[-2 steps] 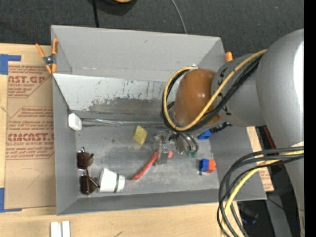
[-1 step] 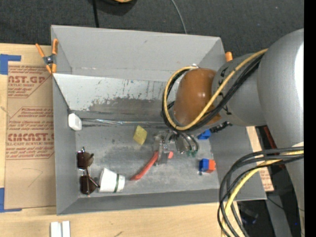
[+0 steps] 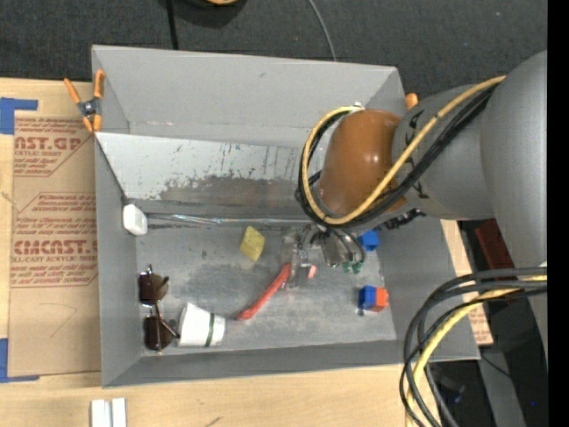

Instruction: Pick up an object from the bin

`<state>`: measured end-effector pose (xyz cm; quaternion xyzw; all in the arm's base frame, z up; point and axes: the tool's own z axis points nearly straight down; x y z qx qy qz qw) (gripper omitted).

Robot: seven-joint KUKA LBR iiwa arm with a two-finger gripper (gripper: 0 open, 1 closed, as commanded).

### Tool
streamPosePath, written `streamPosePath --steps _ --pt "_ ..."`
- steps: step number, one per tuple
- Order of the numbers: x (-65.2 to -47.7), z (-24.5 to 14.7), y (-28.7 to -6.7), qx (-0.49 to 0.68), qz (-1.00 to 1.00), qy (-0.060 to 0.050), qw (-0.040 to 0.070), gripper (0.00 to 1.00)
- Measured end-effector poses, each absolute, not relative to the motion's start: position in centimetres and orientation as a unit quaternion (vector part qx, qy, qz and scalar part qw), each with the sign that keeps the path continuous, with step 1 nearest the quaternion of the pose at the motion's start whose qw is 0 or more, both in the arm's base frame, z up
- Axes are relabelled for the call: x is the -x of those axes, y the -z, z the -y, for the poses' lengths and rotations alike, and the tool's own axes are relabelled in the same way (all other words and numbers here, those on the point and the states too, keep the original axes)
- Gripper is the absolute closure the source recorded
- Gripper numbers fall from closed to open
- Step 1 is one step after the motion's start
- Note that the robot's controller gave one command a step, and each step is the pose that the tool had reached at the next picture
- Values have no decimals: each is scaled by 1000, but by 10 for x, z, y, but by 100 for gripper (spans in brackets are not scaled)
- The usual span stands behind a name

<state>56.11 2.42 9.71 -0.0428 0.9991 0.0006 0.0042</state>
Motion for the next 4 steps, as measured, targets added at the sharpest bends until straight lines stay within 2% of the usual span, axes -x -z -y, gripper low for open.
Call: streamPosePath --steps 1,2,3,4 --pt "-561 -20 -112 49 -999 -1 2 100" --pt "-562 -23 -162 50 -999 -1 0 100" --pt "-576 -15 -161 51 -999 0 13 100" --pt "-547 9 -316 53 -999 0 3 100"
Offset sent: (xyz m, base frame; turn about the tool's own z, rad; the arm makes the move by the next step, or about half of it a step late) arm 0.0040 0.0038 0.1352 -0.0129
